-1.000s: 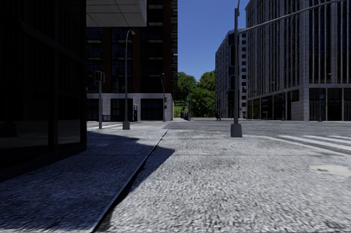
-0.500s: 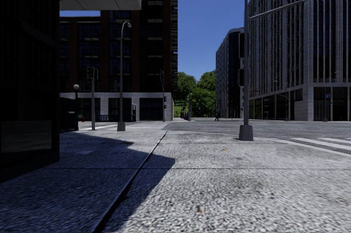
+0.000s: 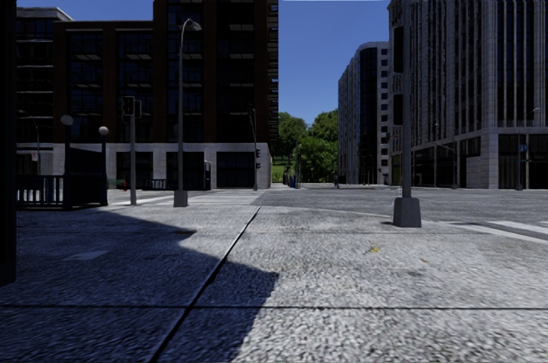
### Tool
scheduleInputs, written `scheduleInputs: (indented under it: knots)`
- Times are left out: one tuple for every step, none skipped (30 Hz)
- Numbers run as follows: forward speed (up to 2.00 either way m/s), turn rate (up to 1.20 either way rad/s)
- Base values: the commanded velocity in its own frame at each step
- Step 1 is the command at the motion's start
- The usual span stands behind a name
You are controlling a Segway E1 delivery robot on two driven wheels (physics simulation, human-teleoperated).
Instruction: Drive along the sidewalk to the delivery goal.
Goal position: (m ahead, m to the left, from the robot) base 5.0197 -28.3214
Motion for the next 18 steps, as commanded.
scheduleInputs:
  knots:
    - [2.00,0.00]
    - [2.00,0.00]
    - [2.00,0.00]
    - [2.00,0.00]
    - [2.00,0.00]
    - [2.00,0.00]
    - [2.00,0.00]
    - [2.00,0.00]
    - [2.00,0.00]
    - [2.00,0.00]
    - [2.00,0.00]
    - [2.00,0.00]
    - [2.00,-0.06]
    - [2.00,-0.31]
    - [2.00,-0.52]
    - [2.00,-0.52]
    - [2.00,-0.63]
    - [2.00,-0.70]
